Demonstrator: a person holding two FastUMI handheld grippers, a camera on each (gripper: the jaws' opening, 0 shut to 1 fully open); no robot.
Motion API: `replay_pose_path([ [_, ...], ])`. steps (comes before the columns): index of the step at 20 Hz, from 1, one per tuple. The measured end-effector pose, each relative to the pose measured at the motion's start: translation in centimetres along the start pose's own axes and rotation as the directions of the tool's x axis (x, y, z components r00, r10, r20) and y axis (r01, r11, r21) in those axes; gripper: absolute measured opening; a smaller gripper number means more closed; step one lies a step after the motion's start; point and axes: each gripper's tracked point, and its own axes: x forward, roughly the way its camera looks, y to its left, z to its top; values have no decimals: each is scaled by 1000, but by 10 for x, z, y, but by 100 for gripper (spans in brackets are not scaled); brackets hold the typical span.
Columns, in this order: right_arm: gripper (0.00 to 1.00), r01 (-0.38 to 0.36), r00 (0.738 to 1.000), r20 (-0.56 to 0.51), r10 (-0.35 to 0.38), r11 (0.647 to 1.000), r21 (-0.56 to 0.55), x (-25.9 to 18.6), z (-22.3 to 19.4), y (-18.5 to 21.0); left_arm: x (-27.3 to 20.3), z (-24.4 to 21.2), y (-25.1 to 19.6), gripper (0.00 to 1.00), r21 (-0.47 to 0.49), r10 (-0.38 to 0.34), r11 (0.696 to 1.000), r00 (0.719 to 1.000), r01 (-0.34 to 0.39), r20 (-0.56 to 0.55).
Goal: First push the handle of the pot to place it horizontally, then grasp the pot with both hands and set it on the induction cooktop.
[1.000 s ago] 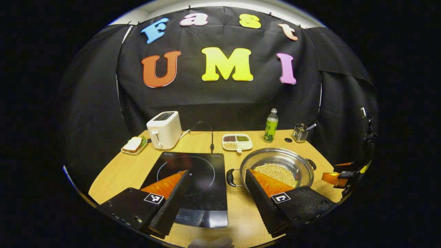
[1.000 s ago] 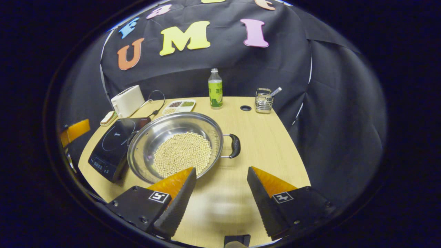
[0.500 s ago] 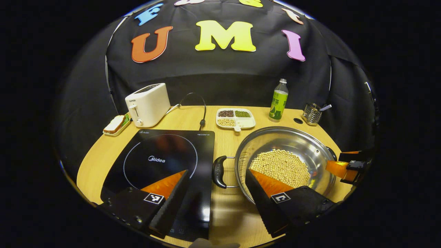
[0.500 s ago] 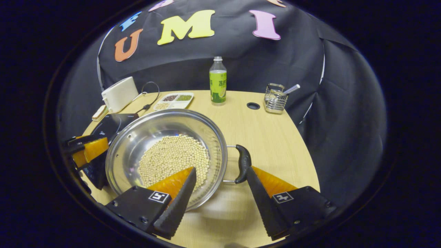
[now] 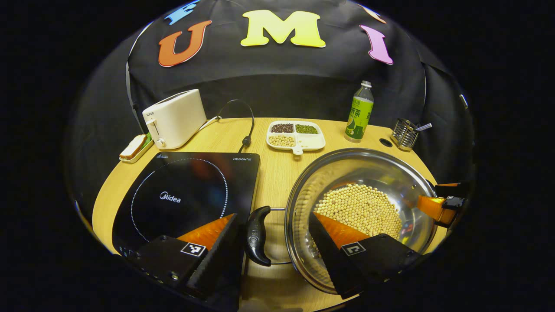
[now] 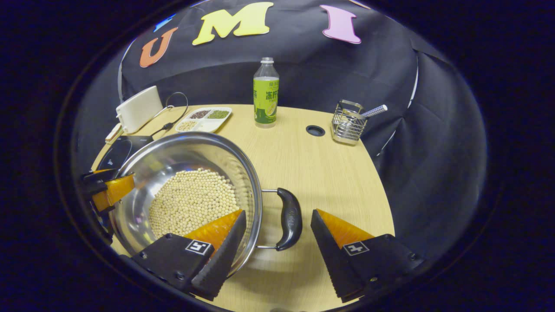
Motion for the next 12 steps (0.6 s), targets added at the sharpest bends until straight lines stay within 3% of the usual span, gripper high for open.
replay_pose_path([
  [2,95,-23,1000,-20,23,1000,10,5,0,4,2,-1,0,96,-6,15,1000,1000,-15,-11],
  [3,95,-34,999,-34,35,999,16,7,-2,6,1,-2,1,82,-16,21,1000,1000,-22,-19],
  [4,88,-40,998,-49,41,999,20,8,-4,6,1,-1,1,87,-25,28,999,999,-29,-23],
  [5,82,-48,997,-60,50,998,27,7,-4,7,0,-1,0,80,-34,29,999,999,-30,-28],
  [6,72,-48,997,-60,50,998,35,11,-4,8,0,-2,-1,87,-35,27,999,999,-28,-35],
  [7,71,-51,996,-70,54,998,45,8,-5,8,-2,-3,-2,73,-28,30,999,999,-31,-43],
  [8,69,-49,995,-78,53,997,56,8,-4,8,0,-5,2,85,-20,43,999,998,-44,-54],
  [10,66,-45,994,-97,52,996,74,9,-5,8,3,-4,3,56,-34,50,998,996,-53,-72],
  [11,65,-44,993,-108,51,997,69,7,-7,9,1,-4,3,66,-48,52,997,995,-57,-86],
  [12,62,-42,991,-121,49,997,65,6,-6,10,2,-5,4,65,-53,59,996,994,-64,-96],
])
